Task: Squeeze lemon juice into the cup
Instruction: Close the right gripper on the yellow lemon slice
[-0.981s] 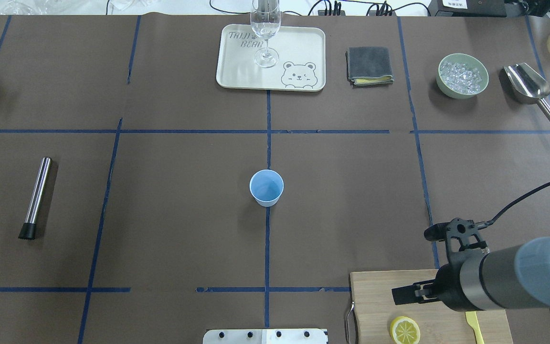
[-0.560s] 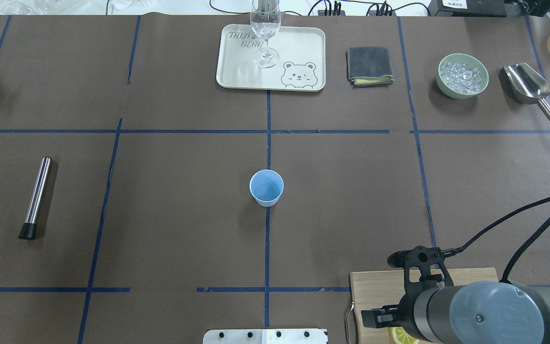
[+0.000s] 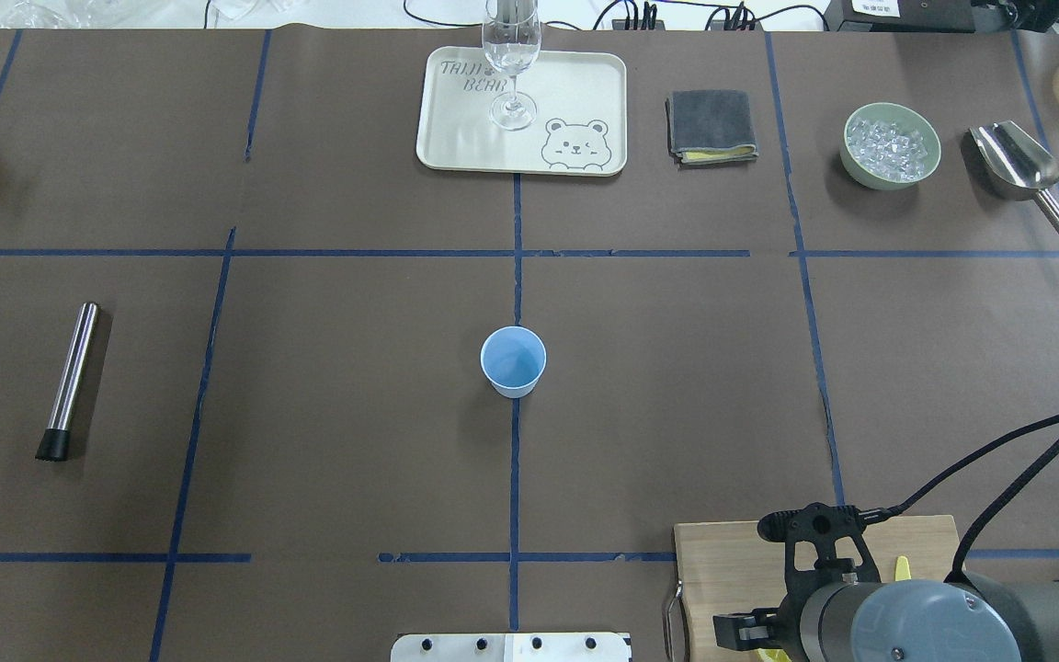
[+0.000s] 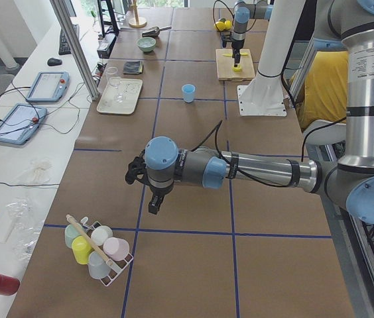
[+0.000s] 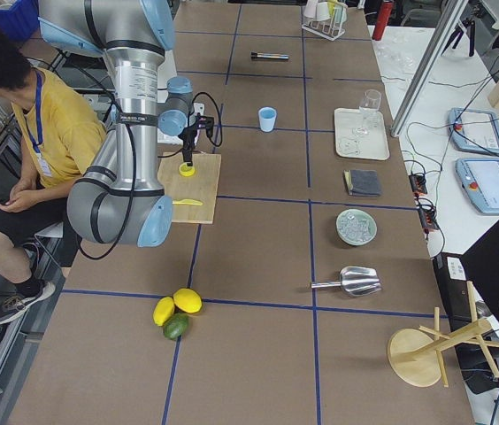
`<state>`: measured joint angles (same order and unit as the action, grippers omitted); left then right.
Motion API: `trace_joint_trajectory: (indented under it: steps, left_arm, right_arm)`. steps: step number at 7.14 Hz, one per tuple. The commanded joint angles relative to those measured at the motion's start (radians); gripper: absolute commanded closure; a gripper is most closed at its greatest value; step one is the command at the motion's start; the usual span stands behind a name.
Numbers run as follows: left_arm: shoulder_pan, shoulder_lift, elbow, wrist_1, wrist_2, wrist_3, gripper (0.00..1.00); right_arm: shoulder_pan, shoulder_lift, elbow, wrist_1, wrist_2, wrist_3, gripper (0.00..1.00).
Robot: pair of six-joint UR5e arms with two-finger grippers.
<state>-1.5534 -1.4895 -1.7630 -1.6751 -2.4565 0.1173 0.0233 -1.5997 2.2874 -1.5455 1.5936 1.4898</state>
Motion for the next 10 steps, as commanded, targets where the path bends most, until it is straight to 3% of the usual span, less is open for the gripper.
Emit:
trace_joint_trajectory:
  steps: [1,6,10]
  left_arm:
    - [0.001,0.000,-0.001,0.000,-0.001,-0.001,0.00]
    - [0.001,0.000,-0.003,0.000,-0.001,-0.001,0.00]
    - [0.001,0.000,-0.003,0.000,-0.018,-0.001,0.00]
  right_arm:
    - [-0.022,0.004,-0.023,0.001,-0.003,0.007,0.01]
    - [-0.029,0.006,-0.071,0.002,0.008,0.006,0.04]
    - [-0.029,0.007,-0.082,0.005,0.014,0.006,0.21]
